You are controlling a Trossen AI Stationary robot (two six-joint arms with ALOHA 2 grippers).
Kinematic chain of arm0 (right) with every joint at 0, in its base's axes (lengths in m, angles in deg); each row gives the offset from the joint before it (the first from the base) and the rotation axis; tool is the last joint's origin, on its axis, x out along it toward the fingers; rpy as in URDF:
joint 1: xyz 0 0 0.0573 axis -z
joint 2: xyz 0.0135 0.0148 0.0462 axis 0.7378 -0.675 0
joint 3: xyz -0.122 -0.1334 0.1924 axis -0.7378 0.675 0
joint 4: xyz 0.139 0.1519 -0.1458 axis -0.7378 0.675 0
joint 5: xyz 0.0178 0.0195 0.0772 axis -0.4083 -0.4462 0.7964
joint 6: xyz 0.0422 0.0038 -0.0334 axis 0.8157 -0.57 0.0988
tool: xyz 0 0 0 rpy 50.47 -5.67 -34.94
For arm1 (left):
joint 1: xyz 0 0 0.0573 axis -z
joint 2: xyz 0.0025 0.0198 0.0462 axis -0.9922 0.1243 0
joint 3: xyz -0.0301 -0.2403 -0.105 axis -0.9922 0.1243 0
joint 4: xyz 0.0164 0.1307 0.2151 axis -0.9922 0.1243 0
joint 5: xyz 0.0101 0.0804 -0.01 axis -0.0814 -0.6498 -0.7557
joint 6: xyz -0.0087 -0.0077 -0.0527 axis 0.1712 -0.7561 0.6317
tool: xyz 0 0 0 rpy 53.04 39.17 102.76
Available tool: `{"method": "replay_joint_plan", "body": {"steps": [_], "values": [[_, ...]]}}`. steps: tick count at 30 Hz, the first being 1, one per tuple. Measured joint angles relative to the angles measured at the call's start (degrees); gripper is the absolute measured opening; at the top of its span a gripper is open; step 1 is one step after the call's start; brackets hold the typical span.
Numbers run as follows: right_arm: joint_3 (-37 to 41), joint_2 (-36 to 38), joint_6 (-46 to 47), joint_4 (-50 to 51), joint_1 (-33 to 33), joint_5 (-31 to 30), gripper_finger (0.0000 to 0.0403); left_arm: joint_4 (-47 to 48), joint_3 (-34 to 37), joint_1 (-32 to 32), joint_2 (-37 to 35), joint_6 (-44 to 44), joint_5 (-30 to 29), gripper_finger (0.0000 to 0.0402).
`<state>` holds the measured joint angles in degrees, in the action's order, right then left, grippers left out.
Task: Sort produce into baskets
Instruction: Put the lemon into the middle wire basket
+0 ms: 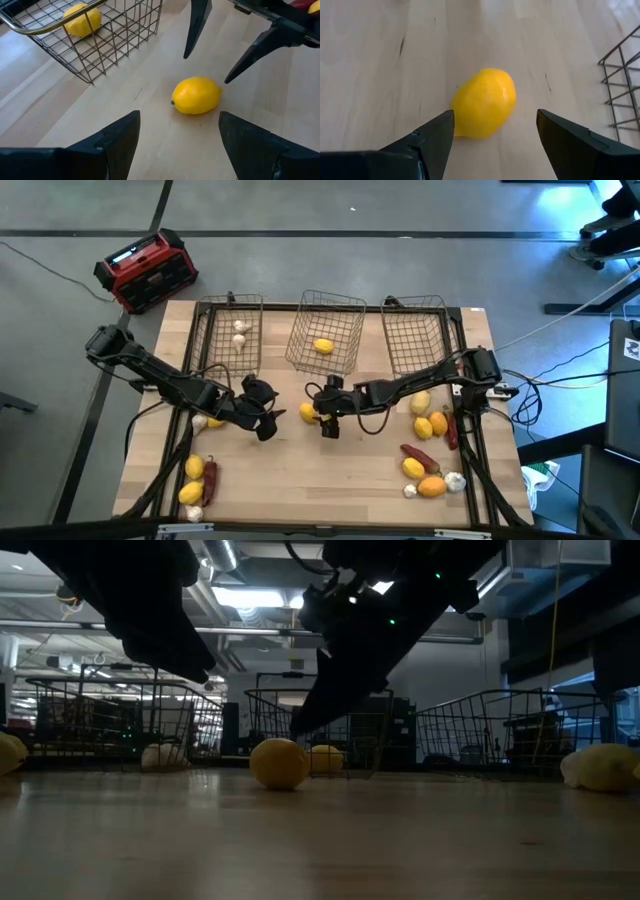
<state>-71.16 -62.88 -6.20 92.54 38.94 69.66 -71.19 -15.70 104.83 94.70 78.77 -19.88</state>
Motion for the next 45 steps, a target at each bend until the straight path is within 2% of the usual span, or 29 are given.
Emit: {"method": "replay_joint_plan", "body": {"steps": [6,16,33,36,41,45], "values": [[0.00,-0.03,3.60,-2.46,0.00,0.44,0.0280,-0.05,0.00,0.00,0.00,0.00,0.00,0.0266],[-0.20,-4.18,8.73,-9.86,1.20,1.53,0.0280,0.34,0.01,0.00,0.02,-0.02,0.04,0.0266],[-0.24,-7.50,8.23,-9.44,1.11,1.53,0.0278,-0.16,0.00,0.00,0.02,0.03,0.02,0.0266],[-0.24,-7.50,7.34,-9.32,1.11,1.53,0.0256,-0.16,0.00,0.00,0.02,0.50,0.02,0.0266],[-0.24,-7.50,5.94,-9.22,1.11,1.55,0.0193,-0.14,0.00,0.00,0.02,0.10,-0.02,0.0266],[-0.20,-6.94,4.63,-8.62,1.14,3.40,0.0184,-1.11,0.00,0.00,0.02,0.98,-1.83,0.0266]]}}
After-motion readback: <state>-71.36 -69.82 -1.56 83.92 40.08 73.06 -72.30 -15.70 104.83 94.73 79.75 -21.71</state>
